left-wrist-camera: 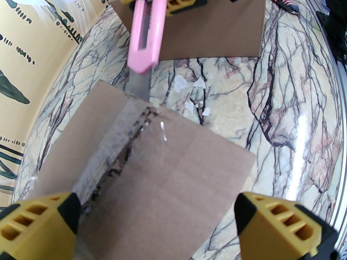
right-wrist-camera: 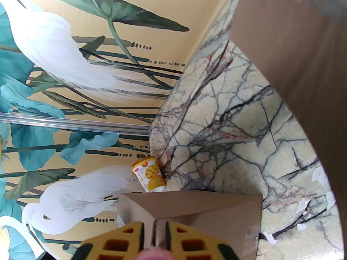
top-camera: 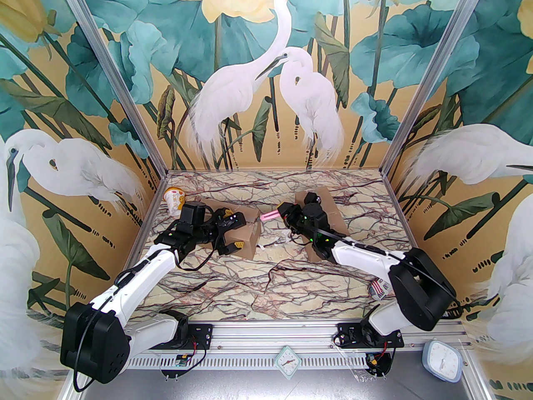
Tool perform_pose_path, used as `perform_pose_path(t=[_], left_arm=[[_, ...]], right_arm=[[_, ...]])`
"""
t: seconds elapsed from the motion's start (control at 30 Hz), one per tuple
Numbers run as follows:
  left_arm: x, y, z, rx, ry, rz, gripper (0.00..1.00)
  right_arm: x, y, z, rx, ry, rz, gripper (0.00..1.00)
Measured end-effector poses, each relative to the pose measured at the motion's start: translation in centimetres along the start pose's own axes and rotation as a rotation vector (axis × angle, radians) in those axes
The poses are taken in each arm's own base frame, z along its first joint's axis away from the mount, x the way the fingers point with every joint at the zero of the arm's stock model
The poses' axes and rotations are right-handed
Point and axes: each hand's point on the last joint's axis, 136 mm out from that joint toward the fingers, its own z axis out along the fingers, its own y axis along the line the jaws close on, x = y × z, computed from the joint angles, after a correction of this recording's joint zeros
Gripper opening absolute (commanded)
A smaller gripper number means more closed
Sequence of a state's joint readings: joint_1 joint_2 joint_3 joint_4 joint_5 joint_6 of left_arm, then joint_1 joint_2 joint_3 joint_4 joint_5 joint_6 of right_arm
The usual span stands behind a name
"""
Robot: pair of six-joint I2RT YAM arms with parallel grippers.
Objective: Unpack the express box
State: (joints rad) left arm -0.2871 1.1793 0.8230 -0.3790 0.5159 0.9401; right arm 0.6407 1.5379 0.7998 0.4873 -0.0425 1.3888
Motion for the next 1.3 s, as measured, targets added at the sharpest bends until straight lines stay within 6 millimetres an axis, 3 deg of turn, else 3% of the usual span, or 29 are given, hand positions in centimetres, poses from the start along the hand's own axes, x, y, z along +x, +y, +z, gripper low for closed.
perform_pose_path(t=[0.77, 1.3], left_arm=[[-0.5, 1.0, 0.0, -0.042, -0.016, 0.029, 0.99], [-0.4, 1.5, 0.3, -0.058, -0.012, 0.048, 0.99]], right_arm=[[0.9, 1.1, 1.1, -0.086, 0.022, -0.017, 0.0], [1.8, 0.6, 1.9, -0.099, 0.061, 0.015, 0.0]])
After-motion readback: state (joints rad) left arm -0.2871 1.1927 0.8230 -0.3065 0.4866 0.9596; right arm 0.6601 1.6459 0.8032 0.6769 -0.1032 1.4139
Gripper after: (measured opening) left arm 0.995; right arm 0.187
